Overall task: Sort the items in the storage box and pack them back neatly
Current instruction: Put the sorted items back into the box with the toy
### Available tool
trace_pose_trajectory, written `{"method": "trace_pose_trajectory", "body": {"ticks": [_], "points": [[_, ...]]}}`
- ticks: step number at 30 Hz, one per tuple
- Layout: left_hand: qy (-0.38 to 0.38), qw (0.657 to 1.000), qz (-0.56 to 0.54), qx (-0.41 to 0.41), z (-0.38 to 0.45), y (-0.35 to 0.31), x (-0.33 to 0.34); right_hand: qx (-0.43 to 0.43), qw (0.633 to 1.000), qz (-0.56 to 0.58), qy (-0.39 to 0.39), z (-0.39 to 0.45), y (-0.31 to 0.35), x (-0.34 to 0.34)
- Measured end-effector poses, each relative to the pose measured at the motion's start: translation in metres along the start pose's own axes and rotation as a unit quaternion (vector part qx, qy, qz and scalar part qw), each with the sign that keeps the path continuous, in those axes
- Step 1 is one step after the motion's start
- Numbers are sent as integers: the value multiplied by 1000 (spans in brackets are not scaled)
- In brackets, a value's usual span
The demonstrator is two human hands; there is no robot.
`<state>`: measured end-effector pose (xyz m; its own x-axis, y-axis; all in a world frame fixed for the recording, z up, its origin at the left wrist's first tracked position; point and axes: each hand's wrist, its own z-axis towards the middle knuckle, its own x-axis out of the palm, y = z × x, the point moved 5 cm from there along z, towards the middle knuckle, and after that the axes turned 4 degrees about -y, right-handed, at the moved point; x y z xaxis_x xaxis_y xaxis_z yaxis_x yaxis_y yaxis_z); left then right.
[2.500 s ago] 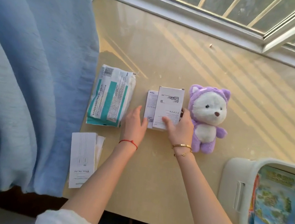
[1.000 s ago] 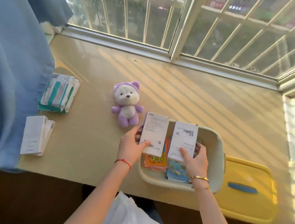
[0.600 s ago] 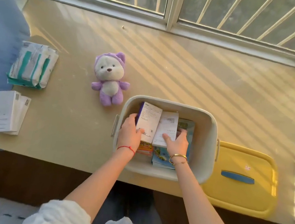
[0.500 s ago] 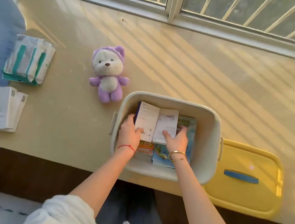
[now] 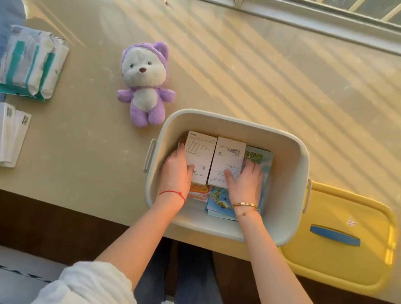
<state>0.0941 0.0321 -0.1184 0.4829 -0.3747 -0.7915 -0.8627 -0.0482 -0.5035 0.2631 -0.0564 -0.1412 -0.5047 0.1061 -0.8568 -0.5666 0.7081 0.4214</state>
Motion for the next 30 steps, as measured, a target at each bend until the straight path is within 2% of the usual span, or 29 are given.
{"method": "trace_pose_trajectory", "body": {"ticks": [5,12,21,30], "points": [[-52,991,-9,120,-17,-27,-50,-101,993,-11,-67,-20,23,-45],[-142,975,-14,171,-51,-17,-155,-224,970,3,-90,-58,76,-103],[-213,976,-12,32,-80,104,-275,-305,950,39,-55,-94,187,-93],[-238,970,-22,-51,-40,254,-375,-320,946,53,-8,-127,319,5]]}}
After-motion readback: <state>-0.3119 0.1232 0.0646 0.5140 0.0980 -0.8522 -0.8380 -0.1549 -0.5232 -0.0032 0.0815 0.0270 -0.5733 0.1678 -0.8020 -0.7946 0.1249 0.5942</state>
